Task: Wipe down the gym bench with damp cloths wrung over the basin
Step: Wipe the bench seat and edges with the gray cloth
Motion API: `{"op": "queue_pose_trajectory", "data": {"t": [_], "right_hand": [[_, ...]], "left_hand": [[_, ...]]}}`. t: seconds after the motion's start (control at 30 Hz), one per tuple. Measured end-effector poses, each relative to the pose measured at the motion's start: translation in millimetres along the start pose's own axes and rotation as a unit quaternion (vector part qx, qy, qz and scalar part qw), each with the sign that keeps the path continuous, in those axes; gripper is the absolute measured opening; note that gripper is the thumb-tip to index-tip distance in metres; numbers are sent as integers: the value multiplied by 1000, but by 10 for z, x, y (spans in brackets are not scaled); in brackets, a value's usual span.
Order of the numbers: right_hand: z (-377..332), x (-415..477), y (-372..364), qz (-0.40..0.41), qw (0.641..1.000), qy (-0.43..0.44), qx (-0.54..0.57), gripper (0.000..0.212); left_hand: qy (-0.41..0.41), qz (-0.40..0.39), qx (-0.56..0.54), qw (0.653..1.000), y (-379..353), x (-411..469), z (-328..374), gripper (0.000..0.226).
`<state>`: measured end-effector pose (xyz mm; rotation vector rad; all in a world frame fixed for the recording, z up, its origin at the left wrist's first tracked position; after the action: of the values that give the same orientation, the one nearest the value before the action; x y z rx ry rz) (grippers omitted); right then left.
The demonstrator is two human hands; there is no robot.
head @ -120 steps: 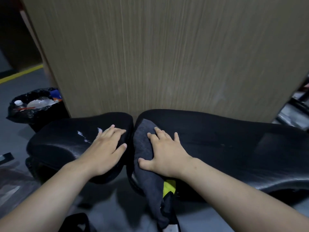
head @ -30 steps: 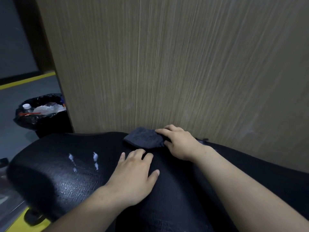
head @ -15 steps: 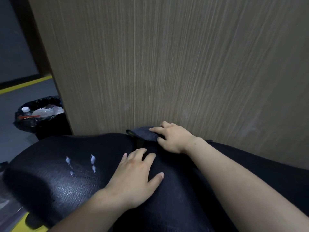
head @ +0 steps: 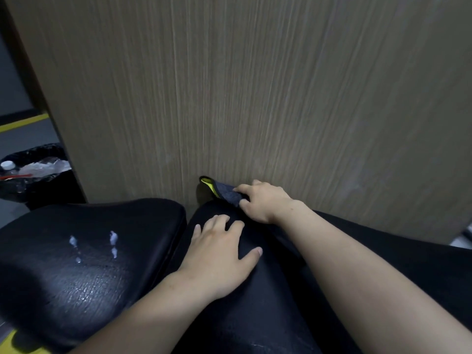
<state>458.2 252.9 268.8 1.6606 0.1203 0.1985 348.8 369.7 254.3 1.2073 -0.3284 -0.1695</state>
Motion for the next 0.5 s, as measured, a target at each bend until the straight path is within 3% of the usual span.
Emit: {"op": "queue_pose_trajectory", "data": {"t": [0.17,0.37,0.5], "right_hand": [[283,-194,52,15,1000,7,-17,48],[870,-513,88,30,998,-46,6,48],[704,-489,155,34,997,-69,-31,44]], "left_hand": [[-6,11,-11,1000,28,10,93,65],[-4,5,-16,1000,-2,21,110,63],[-13,4,-10,1000,-51,34,210,61]]}}
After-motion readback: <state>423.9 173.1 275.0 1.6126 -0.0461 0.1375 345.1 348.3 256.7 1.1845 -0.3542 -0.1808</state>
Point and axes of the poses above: each hand's wrist, its own x-axis towards the middle knuckle, its own y-axis out of the back of the hand, z = x × y, the point moved 7 cm from there along x, towards the middle knuckle, and after that the axes turned 5 degrees about z, right-handed, at the moved point
